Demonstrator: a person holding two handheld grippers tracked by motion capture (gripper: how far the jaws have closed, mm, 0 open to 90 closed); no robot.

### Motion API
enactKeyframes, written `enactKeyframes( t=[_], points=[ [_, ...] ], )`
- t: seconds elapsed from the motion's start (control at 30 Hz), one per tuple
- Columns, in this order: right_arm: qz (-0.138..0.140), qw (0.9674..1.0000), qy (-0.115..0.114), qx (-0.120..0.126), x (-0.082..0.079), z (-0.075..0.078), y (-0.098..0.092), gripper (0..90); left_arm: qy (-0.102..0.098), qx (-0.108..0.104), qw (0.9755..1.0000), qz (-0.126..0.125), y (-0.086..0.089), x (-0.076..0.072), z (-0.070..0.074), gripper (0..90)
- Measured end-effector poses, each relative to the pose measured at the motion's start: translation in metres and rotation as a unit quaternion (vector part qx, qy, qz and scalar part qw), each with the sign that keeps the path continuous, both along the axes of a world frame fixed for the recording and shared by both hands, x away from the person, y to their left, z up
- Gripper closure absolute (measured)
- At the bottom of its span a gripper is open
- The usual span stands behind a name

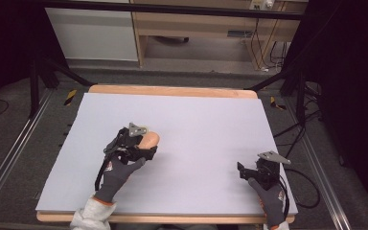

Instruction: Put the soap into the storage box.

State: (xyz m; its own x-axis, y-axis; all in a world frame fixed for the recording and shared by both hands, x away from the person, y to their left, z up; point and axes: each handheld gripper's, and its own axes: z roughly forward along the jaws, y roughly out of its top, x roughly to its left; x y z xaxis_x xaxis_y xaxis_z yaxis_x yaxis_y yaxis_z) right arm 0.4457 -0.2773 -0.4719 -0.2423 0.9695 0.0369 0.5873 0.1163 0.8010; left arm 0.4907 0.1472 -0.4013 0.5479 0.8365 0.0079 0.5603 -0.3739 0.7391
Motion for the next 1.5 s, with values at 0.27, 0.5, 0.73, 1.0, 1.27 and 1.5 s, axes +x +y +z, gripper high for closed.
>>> enactKeyframes(
  t=[0.27, 0.5, 0.73, 1.0, 1.27, 1.5],
  points=[
    [0.003, 1.0, -0.003, -0.002, 0.0, 0.0, 0.0, 7.1, -0.002, -0.004, 0.9999, 0.015, 0.007, 0.008, -0.002, 31.7],
    [0.003, 1.0, -0.004, -0.004, 0.0, 0.001, 0.001, 7.2, 0.001, 0.002, 0.9997, 0.025, 0.012, 0.013, -0.003, 31.7],
    [0.003, 1.0, -0.002, -0.001, 0.0, 0.0, 0.001, 7.1, 0.0, -0.001, 0.9995, 0.033, 0.014, 0.02, -0.005, 31.7],
    [0.003, 1.0, -0.001, -0.003, 0.0, 0.0, 0.002, 7.1, 0.001, 0.001, 0.999, 0.044, 0.018, 0.029, -0.008, 31.7],
    [0.003, 1.0, -0.001, -0.002, 0.0, 0.0, 0.002, 7.2, 0.003, 0.008, 0.9982, 0.059, 0.024, 0.037, -0.014, 31.7],
    [0.003, 1.0, -0.001, -0.002, 0.001, 0.0, 0.002, 7.1, 0.005, 0.006, 0.9971, 0.075, 0.032, 0.044, -0.021, 31.7]
  ],
)
